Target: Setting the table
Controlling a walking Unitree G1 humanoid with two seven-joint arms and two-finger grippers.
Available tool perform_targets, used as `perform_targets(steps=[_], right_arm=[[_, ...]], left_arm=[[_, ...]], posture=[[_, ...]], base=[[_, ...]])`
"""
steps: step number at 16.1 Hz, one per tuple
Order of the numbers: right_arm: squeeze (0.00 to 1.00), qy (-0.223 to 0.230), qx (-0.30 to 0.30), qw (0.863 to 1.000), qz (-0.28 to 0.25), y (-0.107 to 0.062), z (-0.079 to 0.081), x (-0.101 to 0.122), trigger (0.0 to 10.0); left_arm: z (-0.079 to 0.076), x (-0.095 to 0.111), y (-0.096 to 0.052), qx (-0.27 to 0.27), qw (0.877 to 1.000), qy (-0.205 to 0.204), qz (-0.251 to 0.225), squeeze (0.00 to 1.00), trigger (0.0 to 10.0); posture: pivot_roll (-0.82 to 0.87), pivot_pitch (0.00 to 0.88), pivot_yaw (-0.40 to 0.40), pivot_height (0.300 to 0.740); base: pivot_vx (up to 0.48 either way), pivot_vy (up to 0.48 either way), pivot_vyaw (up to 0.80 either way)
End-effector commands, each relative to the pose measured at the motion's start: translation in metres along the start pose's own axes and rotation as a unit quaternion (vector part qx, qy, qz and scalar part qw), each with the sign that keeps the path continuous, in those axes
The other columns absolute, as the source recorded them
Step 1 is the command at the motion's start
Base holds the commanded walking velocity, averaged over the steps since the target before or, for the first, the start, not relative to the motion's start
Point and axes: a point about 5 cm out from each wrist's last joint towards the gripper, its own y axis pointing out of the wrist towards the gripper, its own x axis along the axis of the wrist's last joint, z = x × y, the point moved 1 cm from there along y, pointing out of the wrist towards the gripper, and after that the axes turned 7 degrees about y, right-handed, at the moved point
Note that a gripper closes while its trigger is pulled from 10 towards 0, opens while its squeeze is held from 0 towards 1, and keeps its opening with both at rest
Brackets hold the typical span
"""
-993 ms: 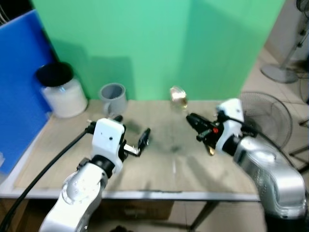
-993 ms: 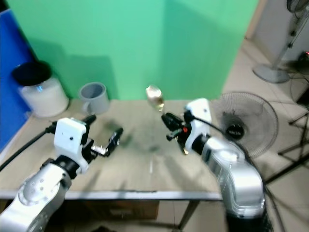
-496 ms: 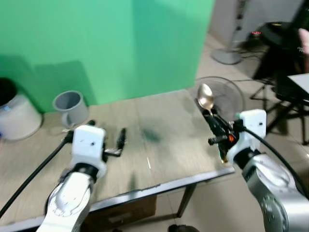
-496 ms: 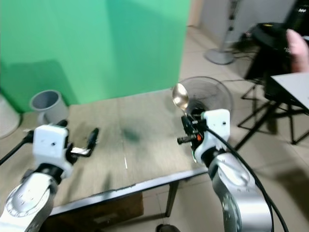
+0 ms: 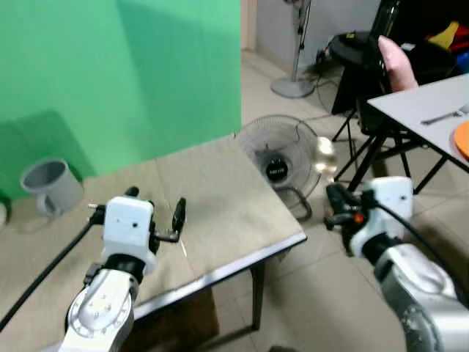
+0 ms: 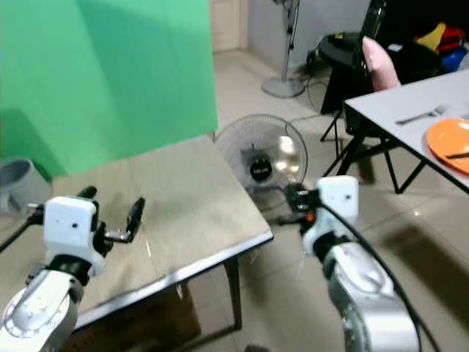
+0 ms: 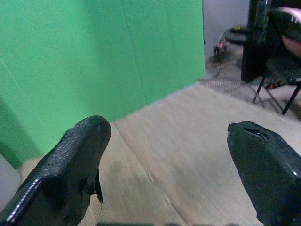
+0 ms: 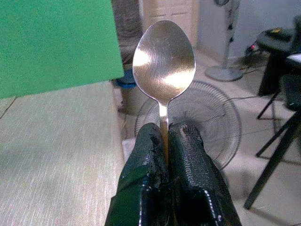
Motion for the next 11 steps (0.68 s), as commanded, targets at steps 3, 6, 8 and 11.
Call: perform_targets(steps=[3, 6, 8, 11], right_arm=[[0.0, -0.001, 0.007, 1.0, -0.006, 0.0013, 0.0046, 0.0053, 10.0], [0.0, -0.008, -0.003, 1.0, -0.004, 0.0021, 0.0021, 0.0057, 10.0], [0.0, -0.006, -0.016, 1.0, -0.001, 0.0018, 0.0003, 0.0038, 10.0], [0.0, -0.004, -0.033, 0.999, 0.003, 0.0009, -0.0011, 0.0021, 10.0]], left_arm=[[0.0042, 0.0015, -0.0003, 0.014, 1.0, -0.002, -0.005, 0.0, 10.0], [0.0054, 0.001, 0.0002, 0.021, 1.0, -0.004, -0.006, 0.0, 10.0], [0.0061, 0.0018, 0.0019, 0.019, 1.0, -0.001, -0.01, 0.0, 10.0], [0.0061, 0.0048, 0.0045, 0.017, 1.0, 0.002, -0.024, 0.0, 10.0]], posture=[[-0.08, 0.005, 0.03, 0.74], [-0.08, 0.001, 0.028, 0.74], [-0.08, 0.0, 0.032, 0.74], [-0.09, 0.0, 0.036, 0.74]], base=[[0.0, 0.0, -0.8], [0.0, 0.0, -0.8], [0.0, 0.0, -0.8], [0.0, 0.0, -0.8]])
